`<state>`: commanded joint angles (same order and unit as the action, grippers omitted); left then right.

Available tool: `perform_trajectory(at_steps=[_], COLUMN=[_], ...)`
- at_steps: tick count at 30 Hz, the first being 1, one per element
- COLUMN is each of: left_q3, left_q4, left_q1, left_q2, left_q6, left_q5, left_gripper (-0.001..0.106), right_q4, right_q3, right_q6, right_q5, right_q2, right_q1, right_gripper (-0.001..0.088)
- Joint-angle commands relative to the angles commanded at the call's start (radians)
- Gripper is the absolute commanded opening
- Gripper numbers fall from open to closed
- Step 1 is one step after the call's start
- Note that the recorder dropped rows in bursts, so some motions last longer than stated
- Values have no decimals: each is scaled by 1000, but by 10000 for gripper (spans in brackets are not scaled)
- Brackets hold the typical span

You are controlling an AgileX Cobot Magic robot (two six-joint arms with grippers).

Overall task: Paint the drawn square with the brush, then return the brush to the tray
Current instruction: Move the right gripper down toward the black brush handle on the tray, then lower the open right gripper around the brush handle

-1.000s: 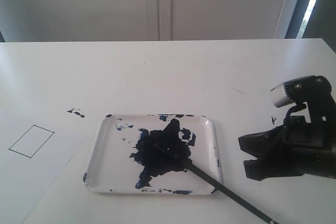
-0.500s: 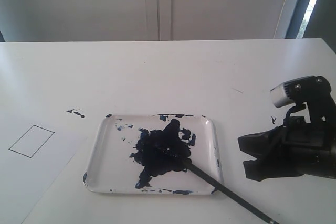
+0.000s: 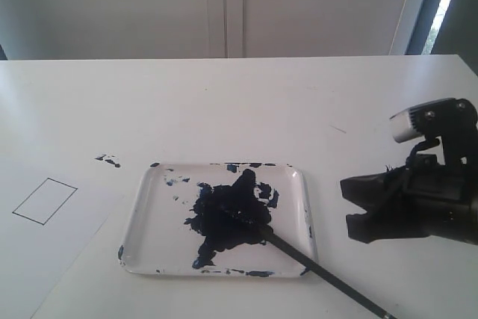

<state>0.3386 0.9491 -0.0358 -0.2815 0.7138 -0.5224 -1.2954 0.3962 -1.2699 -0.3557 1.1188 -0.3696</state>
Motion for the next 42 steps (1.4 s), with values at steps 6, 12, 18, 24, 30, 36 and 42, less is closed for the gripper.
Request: perform_trajectory(at_steps=[6, 12, 18, 24, 30, 36, 42], left_q3=[0, 0, 0, 0, 0, 0, 0], left_q4=[0, 0, 0, 0, 0, 0, 0], left_q1=[0, 0, 0, 0, 0, 0, 0], left_q2=[0, 0, 0, 0, 0, 0, 0], left_q6=[0, 0, 0, 0, 0, 0, 0], left_q5=[0, 0, 0, 0, 0, 0, 0], left_gripper=[0, 0, 0, 0, 0, 0, 0], right_q4=[294, 724, 942, 1131, 1546, 1823, 1873], right_q3=[-2, -1, -1, -1, 1, 26, 28], right_q6=[306, 892, 1128, 1250, 1683, 1958, 1985], right_q5=[64, 229, 383, 523, 623, 708, 718], right_q2=[0, 0, 1, 1, 1, 1, 1], right_q1=[0, 0, -47, -148, -250, -317, -339], right_gripper=[0, 0, 0, 0, 0, 0, 0])
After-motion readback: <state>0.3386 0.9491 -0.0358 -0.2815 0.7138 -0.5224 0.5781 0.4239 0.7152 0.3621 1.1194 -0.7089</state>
